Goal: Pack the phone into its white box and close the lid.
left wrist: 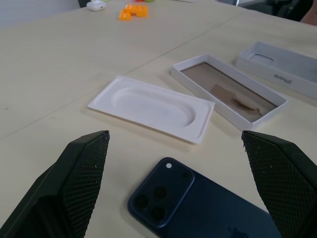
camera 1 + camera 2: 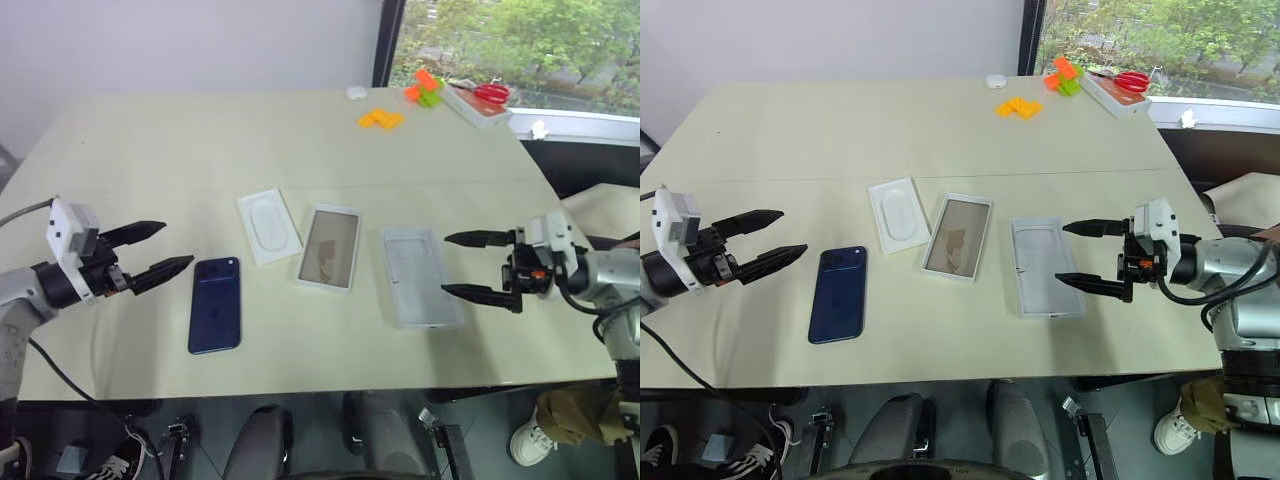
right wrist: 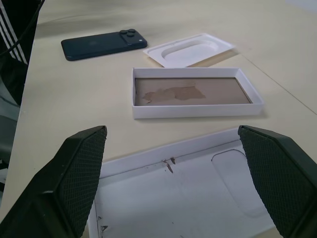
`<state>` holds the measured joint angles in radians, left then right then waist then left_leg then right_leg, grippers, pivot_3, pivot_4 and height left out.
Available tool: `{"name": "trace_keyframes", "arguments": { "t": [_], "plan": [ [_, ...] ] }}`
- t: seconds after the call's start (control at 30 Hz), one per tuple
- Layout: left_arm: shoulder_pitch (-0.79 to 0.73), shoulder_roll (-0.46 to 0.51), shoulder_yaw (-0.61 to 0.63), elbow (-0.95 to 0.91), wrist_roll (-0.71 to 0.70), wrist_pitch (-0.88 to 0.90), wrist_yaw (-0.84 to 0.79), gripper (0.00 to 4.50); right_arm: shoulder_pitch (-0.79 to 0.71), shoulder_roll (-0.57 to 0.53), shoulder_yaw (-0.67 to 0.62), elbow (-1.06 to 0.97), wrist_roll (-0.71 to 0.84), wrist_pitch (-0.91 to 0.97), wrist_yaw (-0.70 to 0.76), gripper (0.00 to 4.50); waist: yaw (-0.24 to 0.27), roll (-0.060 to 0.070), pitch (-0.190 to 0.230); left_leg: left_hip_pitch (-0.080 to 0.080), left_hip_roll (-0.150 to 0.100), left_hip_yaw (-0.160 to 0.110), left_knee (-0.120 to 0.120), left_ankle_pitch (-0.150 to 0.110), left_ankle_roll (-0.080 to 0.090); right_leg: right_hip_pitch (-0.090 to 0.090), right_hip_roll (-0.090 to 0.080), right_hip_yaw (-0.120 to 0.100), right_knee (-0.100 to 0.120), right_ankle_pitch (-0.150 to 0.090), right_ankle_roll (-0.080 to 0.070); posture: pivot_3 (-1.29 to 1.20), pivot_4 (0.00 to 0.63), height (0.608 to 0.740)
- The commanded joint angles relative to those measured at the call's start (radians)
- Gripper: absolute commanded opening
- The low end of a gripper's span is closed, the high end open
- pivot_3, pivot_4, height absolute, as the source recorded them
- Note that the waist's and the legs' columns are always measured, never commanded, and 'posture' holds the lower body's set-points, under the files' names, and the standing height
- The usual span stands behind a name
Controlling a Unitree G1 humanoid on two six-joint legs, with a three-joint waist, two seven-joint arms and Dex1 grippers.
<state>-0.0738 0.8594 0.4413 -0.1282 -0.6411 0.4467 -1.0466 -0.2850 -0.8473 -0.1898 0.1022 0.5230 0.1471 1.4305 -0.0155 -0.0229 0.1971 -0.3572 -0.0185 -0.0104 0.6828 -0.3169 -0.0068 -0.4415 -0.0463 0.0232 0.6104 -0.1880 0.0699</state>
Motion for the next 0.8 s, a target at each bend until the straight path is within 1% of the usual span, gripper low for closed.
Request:
{"name": "trace_keyframes", "arguments": {
  "t": [0.03,0.2,0.4,0.47,0.63,0.7,0.8],
  "plan": [
    [-0.017,-0.001,0.008,-0.016,-0.004,-0.014,0.006,4.50,0.000,-0.003,-0.011,-0.008,-0.003,-0.020,-0.002,4.45,0.001,0.000,0.000,0.000,0.000,0.000,0.000,0.000,0.000,0.000,0.000,0.000,0.000,0.000,0.000,0.00,0.150,0.740],
    [-0.015,0.011,-0.004,-0.001,0.012,-0.015,-0.003,4.50,0.008,0.007,-0.013,-0.008,-0.016,-0.040,-0.023,4.45,0.001,0.000,0.000,0.000,0.000,0.000,0.000,0.000,0.000,0.000,0.000,0.000,0.000,0.000,0.000,0.00,0.150,0.740],
    [0.009,0.057,-0.030,0.011,0.009,0.072,-0.023,4.50,0.004,0.002,0.008,-0.004,-0.036,-0.015,-0.054,4.45,-0.003,0.000,0.000,0.000,0.000,0.000,0.000,0.000,0.000,0.000,0.000,0.000,0.000,0.000,0.000,0.00,0.150,0.740],
    [0.000,0.051,-0.027,0.015,0.012,0.072,-0.011,4.50,0.004,-0.005,0.009,0.000,-0.032,0.008,-0.060,4.45,-0.002,0.000,0.000,0.000,0.000,0.000,0.000,0.000,0.000,0.000,0.000,0.000,0.000,0.000,0.000,0.00,0.150,0.740],
    [-0.012,0.083,-0.053,0.012,0.010,0.161,-0.006,4.50,-0.011,0.010,0.005,0.016,-0.038,0.010,-0.095,4.45,0.000,0.000,0.000,0.000,0.000,0.000,0.000,0.000,0.000,0.000,0.000,0.000,0.000,0.000,0.001,0.00,0.150,0.740],
    [-0.033,0.081,-0.057,0.022,0.009,0.190,0.016,4.50,-0.013,0.016,0.009,0.017,-0.053,-0.011,-0.111,4.45,0.000,0.000,0.000,0.000,0.000,0.000,0.000,0.000,0.000,0.000,0.000,0.000,0.000,0.000,0.001,0.00,0.150,0.740],
    [-0.069,0.064,-0.052,0.048,0.001,0.220,0.051,4.50,-0.012,0.018,0.026,0.009,-0.091,0.015,-0.177,4.45,0.000,0.000,0.000,0.000,0.000,0.000,0.000,0.000,0.000,0.000,0.000,0.000,0.000,0.000,0.001,0.00,0.150,0.740]
  ]
}}
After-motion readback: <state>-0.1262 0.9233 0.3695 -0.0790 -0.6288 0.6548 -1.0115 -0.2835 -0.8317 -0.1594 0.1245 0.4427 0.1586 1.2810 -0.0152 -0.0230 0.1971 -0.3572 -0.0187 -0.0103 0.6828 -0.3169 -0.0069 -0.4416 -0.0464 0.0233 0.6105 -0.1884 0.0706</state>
